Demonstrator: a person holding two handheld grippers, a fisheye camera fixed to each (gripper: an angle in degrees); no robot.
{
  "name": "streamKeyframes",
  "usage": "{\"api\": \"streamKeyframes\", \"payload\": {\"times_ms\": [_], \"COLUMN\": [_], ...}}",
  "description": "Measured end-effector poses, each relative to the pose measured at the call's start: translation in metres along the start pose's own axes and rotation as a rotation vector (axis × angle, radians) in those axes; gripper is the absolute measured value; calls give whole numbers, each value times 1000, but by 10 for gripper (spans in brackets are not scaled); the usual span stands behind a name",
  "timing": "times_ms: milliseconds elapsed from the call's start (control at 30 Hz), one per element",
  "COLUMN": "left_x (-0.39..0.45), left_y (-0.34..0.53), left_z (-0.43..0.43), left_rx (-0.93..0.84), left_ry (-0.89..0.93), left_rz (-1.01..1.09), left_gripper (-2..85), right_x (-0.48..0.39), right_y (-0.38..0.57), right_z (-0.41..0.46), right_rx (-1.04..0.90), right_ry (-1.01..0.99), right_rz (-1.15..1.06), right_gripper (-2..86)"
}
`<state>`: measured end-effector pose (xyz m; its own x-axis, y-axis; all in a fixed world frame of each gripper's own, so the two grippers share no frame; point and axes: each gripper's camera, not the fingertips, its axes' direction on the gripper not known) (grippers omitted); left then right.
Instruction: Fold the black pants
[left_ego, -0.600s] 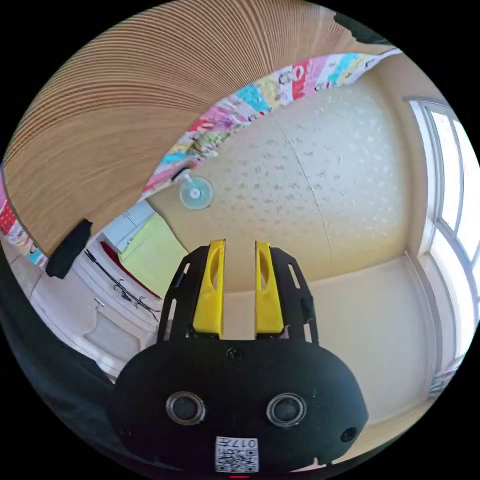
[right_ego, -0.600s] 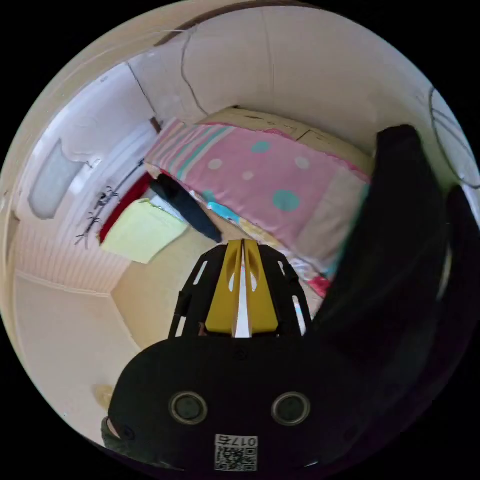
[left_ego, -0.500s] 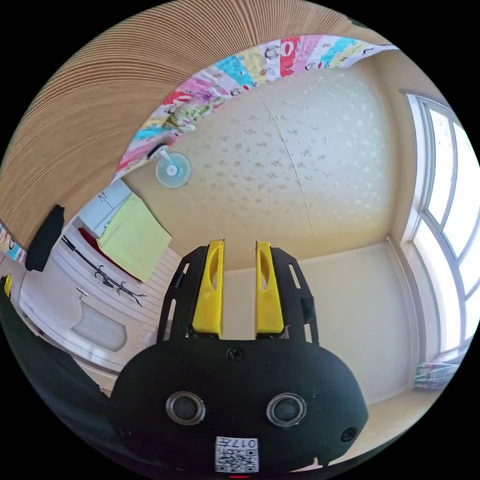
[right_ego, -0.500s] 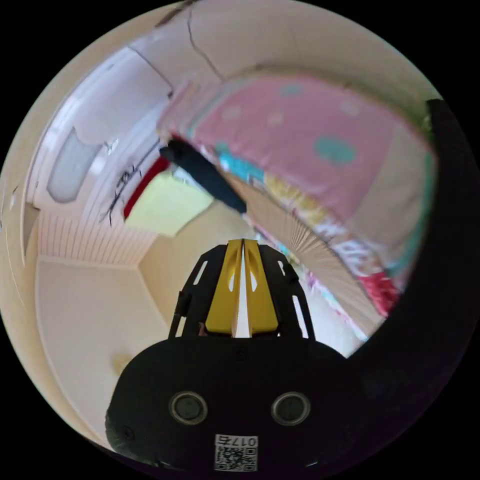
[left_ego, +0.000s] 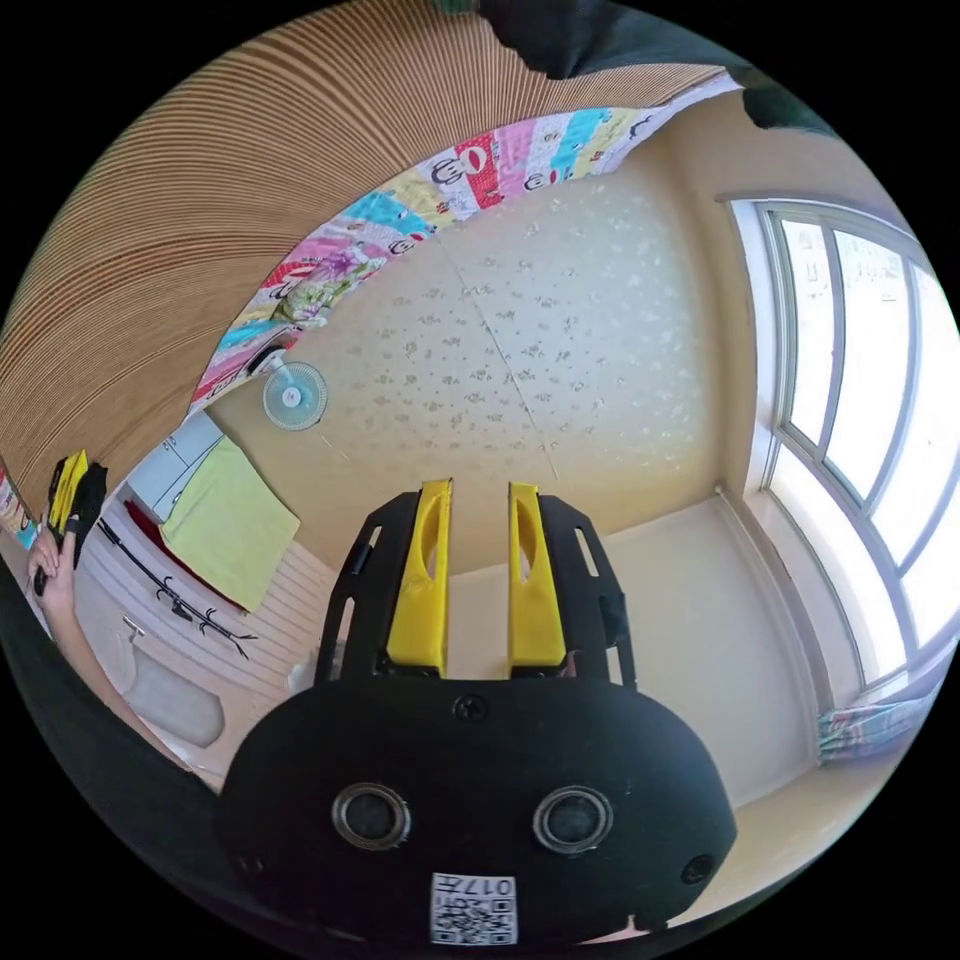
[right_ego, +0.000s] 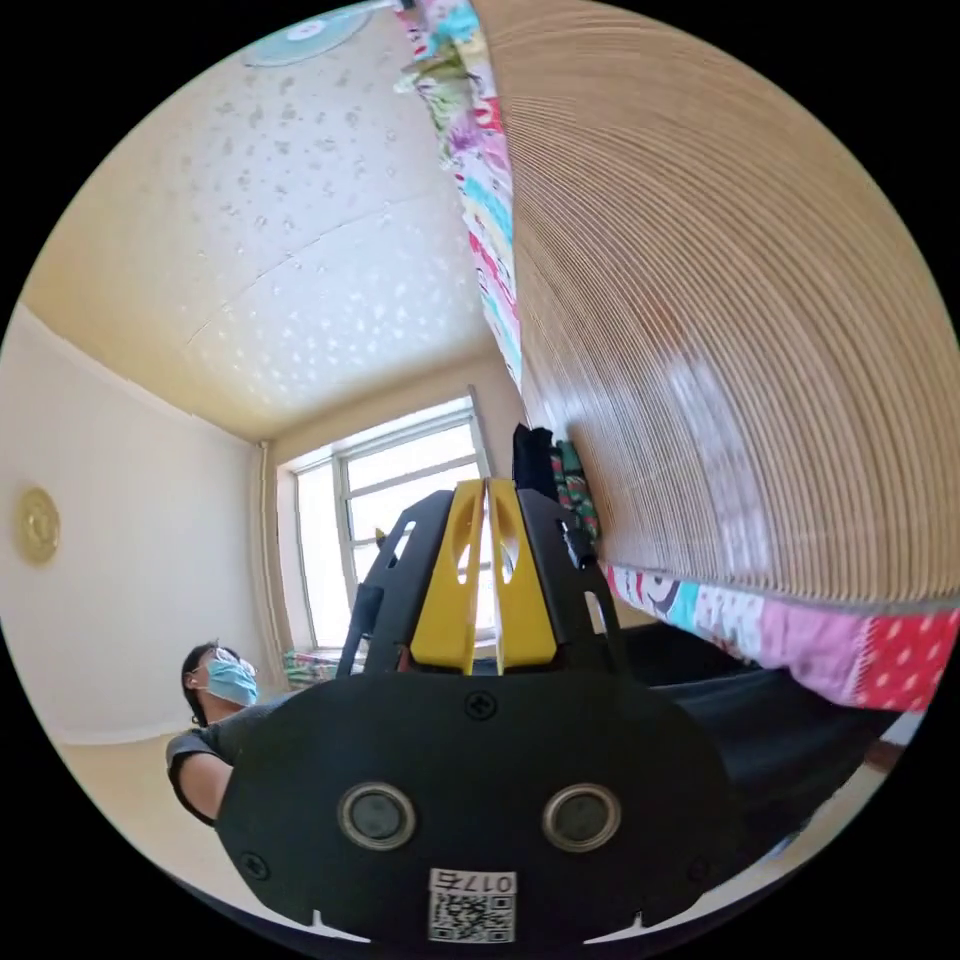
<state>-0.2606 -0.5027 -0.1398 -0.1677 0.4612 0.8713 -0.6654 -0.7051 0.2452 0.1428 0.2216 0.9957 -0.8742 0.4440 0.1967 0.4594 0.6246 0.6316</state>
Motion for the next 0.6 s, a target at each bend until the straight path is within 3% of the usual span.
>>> {"api": "streamKeyframes", "payload": {"times_ms": [67,133,233,300,333,467,600], "left_x": [8,14,33,58,76,140,182], "left_y": [3,4,-2,-16,-26,-21,-10], "left_z": [-16,-27,-43,-49,-50,-41,-34], "left_rx": [31,52,37,-37,-81,48,285], "left_ry": [17,27,-63,-274,-469,-1122,-1377], "left_rz": [0,3,73,215,312,648,778], "left_gripper": [92,93,79,48,57,96,142], "right_x": [49,59,48,47,51,74,89], "right_y": [28,41,68,90,106,165,200], "right_z": [21,12,-33,-59,-73,-107,-123], "right_rx": [-87,-139,32,181,284,631,847], "right_ry": [-17,29,136,66,-12,-254,-387], "right_rz": [205,252,219,183,165,124,71], "right_gripper": [7,6,5,4,4,4,3]}}
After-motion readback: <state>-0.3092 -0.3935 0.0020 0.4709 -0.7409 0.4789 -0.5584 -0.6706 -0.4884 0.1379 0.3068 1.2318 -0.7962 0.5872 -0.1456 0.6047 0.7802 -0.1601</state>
